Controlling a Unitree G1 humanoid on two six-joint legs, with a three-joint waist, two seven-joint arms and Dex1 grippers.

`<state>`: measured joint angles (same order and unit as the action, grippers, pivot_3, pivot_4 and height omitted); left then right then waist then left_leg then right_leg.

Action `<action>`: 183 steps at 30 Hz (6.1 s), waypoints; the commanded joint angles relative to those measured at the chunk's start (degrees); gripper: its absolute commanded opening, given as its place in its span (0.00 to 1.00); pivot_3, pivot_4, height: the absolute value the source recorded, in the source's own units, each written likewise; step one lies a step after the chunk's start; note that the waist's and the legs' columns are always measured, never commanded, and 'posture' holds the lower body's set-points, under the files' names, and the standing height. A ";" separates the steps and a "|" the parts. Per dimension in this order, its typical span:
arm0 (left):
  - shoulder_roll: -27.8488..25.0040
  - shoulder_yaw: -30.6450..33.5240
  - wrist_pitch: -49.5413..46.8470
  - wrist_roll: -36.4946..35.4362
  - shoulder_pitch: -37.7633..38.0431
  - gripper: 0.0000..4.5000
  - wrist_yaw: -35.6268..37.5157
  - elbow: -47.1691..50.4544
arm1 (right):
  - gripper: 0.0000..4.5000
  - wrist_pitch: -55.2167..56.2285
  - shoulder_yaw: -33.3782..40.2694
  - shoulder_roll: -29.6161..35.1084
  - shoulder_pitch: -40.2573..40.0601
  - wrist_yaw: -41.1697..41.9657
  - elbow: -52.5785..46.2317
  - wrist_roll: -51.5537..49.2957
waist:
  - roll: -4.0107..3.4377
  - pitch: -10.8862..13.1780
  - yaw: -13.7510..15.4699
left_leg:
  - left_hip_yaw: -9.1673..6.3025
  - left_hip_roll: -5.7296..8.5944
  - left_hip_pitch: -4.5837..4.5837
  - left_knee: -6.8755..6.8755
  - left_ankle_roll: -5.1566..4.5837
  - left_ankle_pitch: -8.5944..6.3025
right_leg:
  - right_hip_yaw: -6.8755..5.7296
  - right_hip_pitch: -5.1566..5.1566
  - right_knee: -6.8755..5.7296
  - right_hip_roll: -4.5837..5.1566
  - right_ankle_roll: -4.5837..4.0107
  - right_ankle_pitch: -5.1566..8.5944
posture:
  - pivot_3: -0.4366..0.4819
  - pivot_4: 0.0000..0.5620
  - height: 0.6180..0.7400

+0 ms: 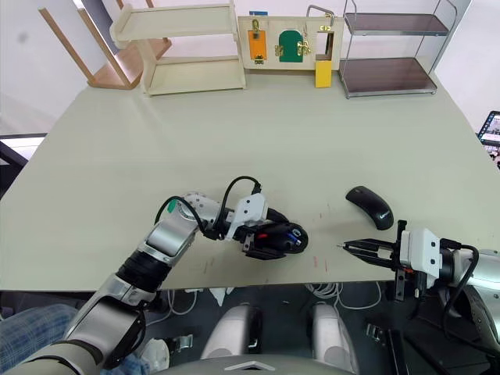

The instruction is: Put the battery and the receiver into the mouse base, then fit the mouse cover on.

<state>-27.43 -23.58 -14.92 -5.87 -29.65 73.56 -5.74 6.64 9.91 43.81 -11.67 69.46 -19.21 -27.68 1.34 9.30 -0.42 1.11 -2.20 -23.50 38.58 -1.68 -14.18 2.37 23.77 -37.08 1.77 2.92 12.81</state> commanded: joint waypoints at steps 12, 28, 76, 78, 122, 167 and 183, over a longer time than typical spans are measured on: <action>-0.77 0.37 -1.23 -0.47 0.13 0.67 -0.28 2.49 | 0.00 -4.61 1.35 -1.09 0.45 -3.04 -3.63 -4.70 | -0.02 -0.02 0.03 | 0.00 0.00 0.06 0.00 0.00 0.00 | 0.01 -0.06 -0.01 0.01 -0.02 0.01 | 0.48 0.27 1.00; 2.56 0.38 -3.54 0.91 -2.41 0.67 -6.22 1.05 | 0.00 -58.01 -0.56 14.07 23.19 -28.81 -11.39 -28.84 | -0.19 0.08 0.02 | -0.05 0.07 -0.09 0.02 0.00 0.00 | -0.02 0.02 -0.01 0.11 -0.03 -0.02 | 0.48 0.27 1.00; 2.94 -2.74 -10.66 3.28 -6.09 0.67 -6.37 -0.74 | 0.00 -99.14 -60.00 -5.85 94.50 -55.51 35.90 -49.80 | -0.29 0.09 -0.47 | 0.05 0.06 -0.38 -0.03 -0.01 0.00 | 0.04 0.52 -0.29 0.15 0.06 -0.10 | 0.48 0.27 1.00; 2.62 -3.10 -10.56 3.78 -6.04 0.67 -6.38 -0.80 | 0.00 -99.14 -60.18 -6.28 94.44 -56.30 36.30 -49.97 | -0.29 0.09 -0.46 | 0.04 0.06 -0.38 -0.03 -0.01 0.00 | 0.04 0.53 -0.30 0.15 0.06 -0.10 | 0.48 0.27 1.00; 0.54 -3.43 -11.64 3.23 -4.85 0.67 -5.86 1.24 | 0.00 -99.14 -60.35 -9.78 90.42 -53.13 32.72 -38.94 | -0.30 0.09 -0.72 | 0.07 0.03 -0.46 -0.08 -0.01 0.00 | 0.09 0.83 -0.59 0.08 -0.05 -0.02 | 0.48 0.27 1.00; 0.78 -3.64 -13.47 2.89 -4.09 0.67 -6.32 3.16 | 0.00 -99.14 -57.01 -12.49 88.29 -55.77 30.46 -40.71 | -0.28 0.08 -1.88 | 0.03 0.00 -0.42 -0.14 -0.01 0.00 | 0.10 0.83 -0.60 0.03 -0.09 0.00 | 0.48 0.27 1.00; 0.92 -3.71 -13.30 2.91 -4.10 0.67 -6.15 2.86 | 0.00 -99.14 -56.37 -11.84 87.42 -57.11 29.49 -42.20 | -0.28 0.08 -1.87 | 0.03 0.00 -0.42 -0.15 -0.01 0.00 | 0.10 0.83 -0.59 0.04 -0.09 0.01 | 0.48 0.27 1.00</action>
<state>-26.70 -25.33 -27.36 -3.42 -34.58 67.02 -2.89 -92.24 -47.56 32.83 76.27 12.07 11.76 -67.89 1.06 9.37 -2.29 1.14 -2.20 -23.92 38.42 -1.69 -14.19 2.46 24.60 -37.67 1.81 2.84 12.82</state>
